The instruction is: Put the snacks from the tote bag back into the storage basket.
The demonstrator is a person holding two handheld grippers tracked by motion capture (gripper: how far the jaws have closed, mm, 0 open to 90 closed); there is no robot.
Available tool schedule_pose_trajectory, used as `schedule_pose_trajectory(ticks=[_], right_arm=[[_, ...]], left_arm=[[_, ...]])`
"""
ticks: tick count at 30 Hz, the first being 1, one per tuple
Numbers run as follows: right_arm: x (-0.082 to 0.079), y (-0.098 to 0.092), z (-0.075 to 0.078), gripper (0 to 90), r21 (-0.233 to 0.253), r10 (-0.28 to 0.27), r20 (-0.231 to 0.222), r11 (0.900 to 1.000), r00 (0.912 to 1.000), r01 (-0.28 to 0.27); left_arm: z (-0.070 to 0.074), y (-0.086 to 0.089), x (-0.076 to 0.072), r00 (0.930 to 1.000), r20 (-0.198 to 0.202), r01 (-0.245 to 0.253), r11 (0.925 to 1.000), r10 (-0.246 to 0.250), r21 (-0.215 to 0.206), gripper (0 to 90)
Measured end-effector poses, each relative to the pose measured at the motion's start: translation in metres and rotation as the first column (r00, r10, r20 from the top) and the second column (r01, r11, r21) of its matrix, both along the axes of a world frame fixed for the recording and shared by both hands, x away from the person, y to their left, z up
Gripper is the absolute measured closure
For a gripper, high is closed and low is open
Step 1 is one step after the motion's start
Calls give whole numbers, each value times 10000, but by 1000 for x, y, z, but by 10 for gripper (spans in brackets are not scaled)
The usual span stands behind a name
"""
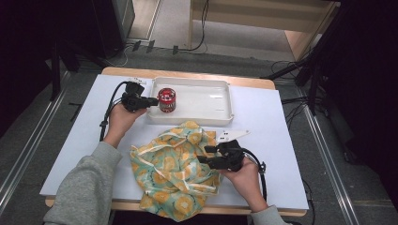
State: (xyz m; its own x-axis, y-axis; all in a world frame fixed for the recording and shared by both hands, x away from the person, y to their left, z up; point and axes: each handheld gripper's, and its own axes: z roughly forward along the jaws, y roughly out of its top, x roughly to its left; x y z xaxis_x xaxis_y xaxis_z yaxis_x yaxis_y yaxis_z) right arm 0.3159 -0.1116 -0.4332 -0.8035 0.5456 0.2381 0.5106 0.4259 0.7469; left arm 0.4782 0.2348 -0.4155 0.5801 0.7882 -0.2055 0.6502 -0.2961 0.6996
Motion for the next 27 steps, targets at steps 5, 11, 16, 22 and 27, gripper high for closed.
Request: schedule_pose_trajectory(ticks=[5,11,16,22,27], right_arm=[[0,0,0,498,-23,11,-19,10000,10000,-11],[1,-2,0,478,203,-102,-174,9997,9998,106],[2,-6,2,473,353,-167,-158,9992,9997,173],[2,-8,3,467,193,-130,-2,9997,9999,130],[2,-11,4,455,218,-147,23,9997,9999,146]], left_arm=[[3,1,-2,9998,-163,66,10000,-67,-55,740],[7,0,-7,9988,-408,251,9996,-254,-96,627],[10,-1,-10,9976,-659,227,9997,-228,-24,475],[13,-1,-18,9967,-725,368,9993,-372,-66,431],[15,0,-28,9961,-759,440,9990,-445,-88,419]])
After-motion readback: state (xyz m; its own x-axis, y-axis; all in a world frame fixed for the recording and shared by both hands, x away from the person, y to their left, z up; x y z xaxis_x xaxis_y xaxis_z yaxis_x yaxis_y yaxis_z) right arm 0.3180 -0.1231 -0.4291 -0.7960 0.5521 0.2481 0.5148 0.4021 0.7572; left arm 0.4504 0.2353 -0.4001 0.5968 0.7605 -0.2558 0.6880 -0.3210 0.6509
